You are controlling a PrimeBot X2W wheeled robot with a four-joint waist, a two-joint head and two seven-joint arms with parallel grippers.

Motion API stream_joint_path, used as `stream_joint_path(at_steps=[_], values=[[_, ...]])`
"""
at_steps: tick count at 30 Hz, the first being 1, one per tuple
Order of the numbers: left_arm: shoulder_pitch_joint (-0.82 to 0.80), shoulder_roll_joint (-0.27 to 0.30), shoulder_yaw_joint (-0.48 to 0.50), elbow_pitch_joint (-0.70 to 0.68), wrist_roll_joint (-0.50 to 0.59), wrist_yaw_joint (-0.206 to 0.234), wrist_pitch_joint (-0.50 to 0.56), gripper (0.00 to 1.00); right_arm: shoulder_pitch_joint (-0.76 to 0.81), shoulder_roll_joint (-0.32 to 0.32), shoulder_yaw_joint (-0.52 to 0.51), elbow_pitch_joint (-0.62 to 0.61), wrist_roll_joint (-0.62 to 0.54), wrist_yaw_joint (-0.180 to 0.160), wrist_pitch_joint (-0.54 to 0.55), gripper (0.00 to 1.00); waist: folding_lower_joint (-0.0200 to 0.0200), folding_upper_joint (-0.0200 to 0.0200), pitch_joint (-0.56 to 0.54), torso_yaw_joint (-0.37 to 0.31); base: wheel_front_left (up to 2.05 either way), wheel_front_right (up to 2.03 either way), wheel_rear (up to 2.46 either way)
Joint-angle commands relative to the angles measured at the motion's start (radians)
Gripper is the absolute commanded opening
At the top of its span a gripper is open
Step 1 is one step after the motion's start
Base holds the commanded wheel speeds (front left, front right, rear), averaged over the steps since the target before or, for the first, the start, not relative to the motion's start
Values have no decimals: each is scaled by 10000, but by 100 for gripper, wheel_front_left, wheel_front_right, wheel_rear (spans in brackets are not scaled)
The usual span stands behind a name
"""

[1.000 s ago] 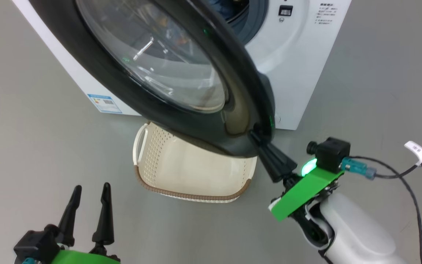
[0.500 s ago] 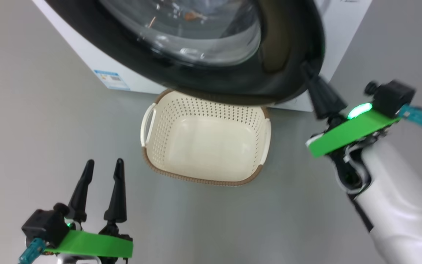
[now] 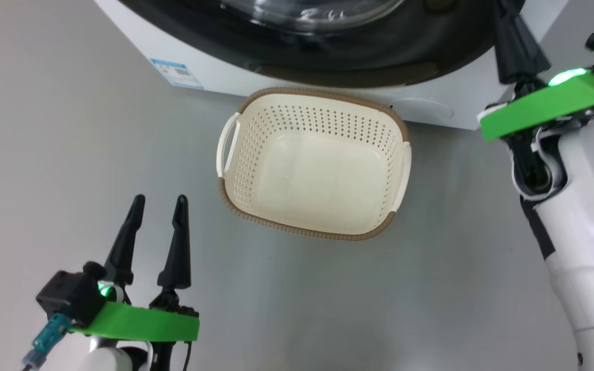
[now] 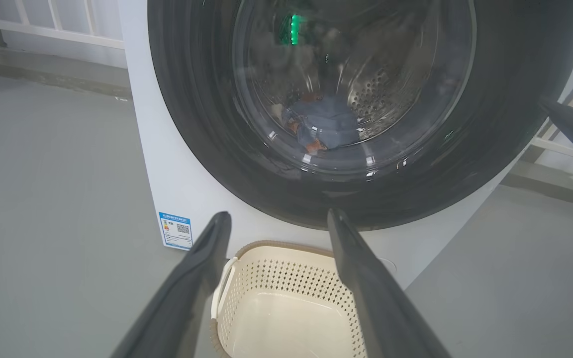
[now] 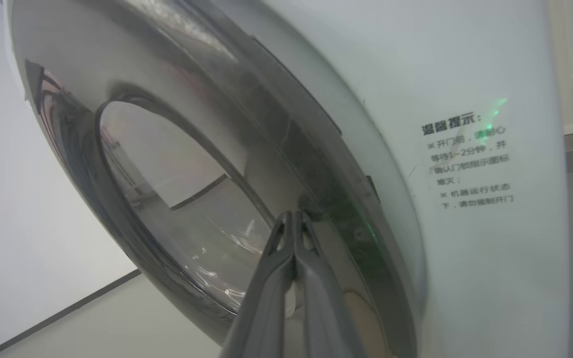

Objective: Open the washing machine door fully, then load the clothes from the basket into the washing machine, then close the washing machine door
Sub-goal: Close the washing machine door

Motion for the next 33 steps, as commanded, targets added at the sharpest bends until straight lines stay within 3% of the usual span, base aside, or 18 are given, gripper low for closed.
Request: stream_joint_path(at_steps=[1,12,21,22,23,24,25,33], values=[[-258,134,293,-302,-92,-15,-65,100,-282,186,-37,-158,-66,16,-48,0,0,0,195,168,0,0,0],[-408,124,158,-252,-253,-15,-65,100,-975,441,-961,50,-558,16,-48,0,0,0,377,441,0,0,0],[-297,123,241,168,-172,-15,-65,100,-103,391,-96,59,-477,16,-48,1,0,0,-61,175,0,0,0],[-275,127,283,230,-189,-15,-65,100,74,375,25,54,-448,16,-48,13,0,0,-152,107,0,0,0],[-248,161,307,302,-211,-15,-65,100,270,370,127,48,-425,16,-48,37,0,0,-250,26,0,0,0],[-221,206,334,382,-229,-15,-65,100,469,365,244,34,-412,16,-48,78,0,0,-354,-57,0,0,0],[-192,270,343,465,-250,-15,-65,100,666,354,345,13,-411,16,-48,100,0,0,-461,-147,0,0,0],[-38,760,469,1033,-297,-15,-65,100,1947,275,676,-176,-406,16,-48,100,0,0,-1124,-825,0,0,0]])
